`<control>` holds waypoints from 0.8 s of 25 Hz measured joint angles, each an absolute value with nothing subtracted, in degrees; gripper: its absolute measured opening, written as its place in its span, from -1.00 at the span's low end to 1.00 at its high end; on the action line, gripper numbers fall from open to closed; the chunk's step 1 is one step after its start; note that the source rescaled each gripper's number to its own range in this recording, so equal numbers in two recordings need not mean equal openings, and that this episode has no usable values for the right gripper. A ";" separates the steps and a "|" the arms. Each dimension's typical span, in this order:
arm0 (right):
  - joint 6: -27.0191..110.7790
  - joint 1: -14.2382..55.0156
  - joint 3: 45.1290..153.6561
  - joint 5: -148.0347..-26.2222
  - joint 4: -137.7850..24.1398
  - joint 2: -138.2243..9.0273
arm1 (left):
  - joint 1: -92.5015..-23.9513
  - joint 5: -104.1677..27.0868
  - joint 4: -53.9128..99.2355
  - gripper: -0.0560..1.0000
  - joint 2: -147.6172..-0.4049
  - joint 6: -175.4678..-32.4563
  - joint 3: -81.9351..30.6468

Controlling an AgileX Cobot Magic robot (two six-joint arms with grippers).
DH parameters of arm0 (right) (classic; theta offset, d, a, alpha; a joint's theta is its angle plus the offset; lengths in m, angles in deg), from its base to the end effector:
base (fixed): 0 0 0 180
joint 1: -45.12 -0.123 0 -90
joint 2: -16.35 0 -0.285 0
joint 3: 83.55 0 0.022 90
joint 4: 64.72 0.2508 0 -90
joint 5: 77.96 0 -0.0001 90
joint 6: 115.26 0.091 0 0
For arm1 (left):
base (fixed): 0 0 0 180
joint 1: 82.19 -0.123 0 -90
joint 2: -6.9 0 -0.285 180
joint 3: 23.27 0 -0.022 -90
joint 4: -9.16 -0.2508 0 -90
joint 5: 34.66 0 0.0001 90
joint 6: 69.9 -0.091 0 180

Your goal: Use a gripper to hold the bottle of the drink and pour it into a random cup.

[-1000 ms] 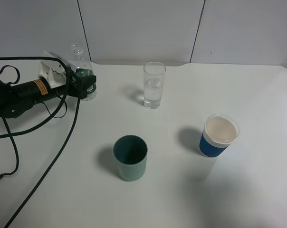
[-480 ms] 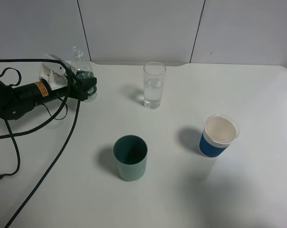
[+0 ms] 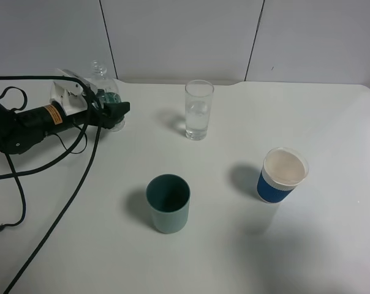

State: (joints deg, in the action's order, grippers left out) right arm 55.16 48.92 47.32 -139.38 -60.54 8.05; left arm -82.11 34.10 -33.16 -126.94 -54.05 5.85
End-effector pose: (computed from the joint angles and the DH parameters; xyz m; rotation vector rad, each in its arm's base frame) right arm -0.0026 0.0060 0.2739 -0.1075 2.0698 -0.0555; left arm 0.3615 -0.0576 0.0820 0.5272 1.6673 -0.5638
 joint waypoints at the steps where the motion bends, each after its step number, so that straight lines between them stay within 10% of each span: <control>1: 55.16 48.92 47.32 -139.38 -60.54 8.05 | -82.11 33.58 -33.21 0.81 -126.69 -52.98 5.85; 20: 55.16 48.92 47.32 -139.38 -60.54 8.05 | -82.11 24.46 -22.56 0.97 -103.06 -54.33 27.54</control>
State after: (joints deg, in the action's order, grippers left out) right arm 55.16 48.92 47.32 -139.38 -60.54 8.05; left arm -82.11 24.46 -22.56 -103.06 -54.33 27.54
